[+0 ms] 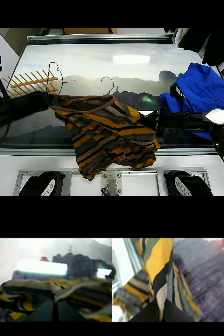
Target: Fold the clothes and pants, and hang the long-sleeved shirts on hangers.
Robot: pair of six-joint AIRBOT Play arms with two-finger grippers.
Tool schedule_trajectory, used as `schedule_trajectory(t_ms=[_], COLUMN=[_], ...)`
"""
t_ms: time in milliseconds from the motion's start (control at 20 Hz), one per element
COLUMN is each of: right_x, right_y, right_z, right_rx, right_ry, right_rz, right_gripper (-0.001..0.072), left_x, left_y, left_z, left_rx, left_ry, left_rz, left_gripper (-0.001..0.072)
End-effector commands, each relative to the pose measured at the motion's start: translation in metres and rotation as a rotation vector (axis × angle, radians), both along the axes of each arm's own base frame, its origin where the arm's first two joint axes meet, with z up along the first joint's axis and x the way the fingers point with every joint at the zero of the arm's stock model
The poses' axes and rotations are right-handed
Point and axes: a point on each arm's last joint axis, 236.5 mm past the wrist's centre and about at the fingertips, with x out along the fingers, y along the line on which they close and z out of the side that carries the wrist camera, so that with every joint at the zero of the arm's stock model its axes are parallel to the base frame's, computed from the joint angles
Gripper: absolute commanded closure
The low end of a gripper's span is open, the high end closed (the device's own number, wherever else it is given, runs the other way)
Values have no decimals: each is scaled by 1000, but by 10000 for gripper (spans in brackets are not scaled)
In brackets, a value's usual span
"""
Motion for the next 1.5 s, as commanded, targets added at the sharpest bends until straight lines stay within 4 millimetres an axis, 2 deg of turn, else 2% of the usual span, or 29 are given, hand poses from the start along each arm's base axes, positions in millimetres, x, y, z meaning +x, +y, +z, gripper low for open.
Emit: schedule_trajectory(t_ms=[0, 100, 200, 300, 400, 500, 550, 600, 650, 750, 850, 950, 1050, 1100, 1150, 1200, 1300, 1450], right_x=[34, 45, 48, 52, 52, 49, 47, 47, 49, 57, 68, 76, 85, 89, 93, 98, 106, 107], right_y=[18, 27, 30, 30, 30, 30, 30, 29, 26, 13, -7, -30, -60, -77, -97, -119, -174, -276], right_z=[21, 48, 79, 120, 159, 190, 201, 207, 208, 203, 203, 209, 216, 220, 225, 229, 232, 233], right_rx=[146, 234, 251, 275, 299, 318, 319, 302, 262, 183, 144, 127, 115, 112, 108, 90, 46, -13], right_ry=[-50, -88, -159, -223, -283, -324, -342, -356, -368, -359, -353, -377, -399, -409, -421, -437, -442, -417], right_rz=[-79, -95, -77, -73, -69, -67, -66, -68, -79, -128, -198, -269, -362, -420, -490, -565, -759, -1130], right_gripper=[711, 711, 711, 711, 711, 711, 710, 711, 710, 711, 710, 710, 710, 710, 710, 710, 710, 710], left_x=[-48, -67, -76, -77, -76, -66, -59, -51, -45, -34, -28, -25, -16, -12, -9, -3, 7, 19], left_y=[-33, -46, -51, -61, -83, -100, -103, -104, -103, -93, -86, -82, -74, -69, -66, -64, -66, -77], left_z=[7, 7, 12, 22, 35, 51, 60, 73, 86, 112, 129, 133, 127, 122, 118, 115, 110, 102], left_rx=[-75, -94, -101, -89, -54, 7, 41, 67, 84, 119, 142, 166, 189, 202, 214, 228, 256, 304], left_ry=[-24, -21, -31, -56, -81, -129, -162, -201, -234, -285, -312, -302, -269, -251, -236, -230, -230, -239], left_rz=[-89, -125, -129, -153, -228, -270, -270, -261, -245, -202, -179, -169, -130, -111, -95, -86, -87, -120], left_gripper=[697, 697, 697, 697, 696, 693, 535, 179, 0, 12, 13, 30, 31, 204, 518, 691, 695, 695])
